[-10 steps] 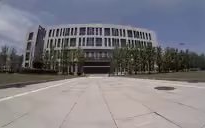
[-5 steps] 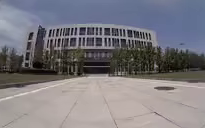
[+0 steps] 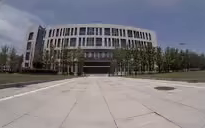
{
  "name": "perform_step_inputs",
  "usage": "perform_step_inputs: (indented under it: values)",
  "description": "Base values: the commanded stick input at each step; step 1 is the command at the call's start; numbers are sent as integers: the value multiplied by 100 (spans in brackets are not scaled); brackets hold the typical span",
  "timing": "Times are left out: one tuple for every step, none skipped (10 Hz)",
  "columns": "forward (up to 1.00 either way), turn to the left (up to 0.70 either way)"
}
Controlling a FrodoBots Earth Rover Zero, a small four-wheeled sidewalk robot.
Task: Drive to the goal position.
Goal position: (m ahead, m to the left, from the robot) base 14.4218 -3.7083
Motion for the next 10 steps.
perform_step_inputs:
  values:
    - [50, 1]
    - [50, 1]
    - [50, 1]
    - [50, 1]
    - [50, 1]
    - [50, 1]
    - [50, 1]
    - [50, 1]
    - [50, 1]
    - [50, 1]
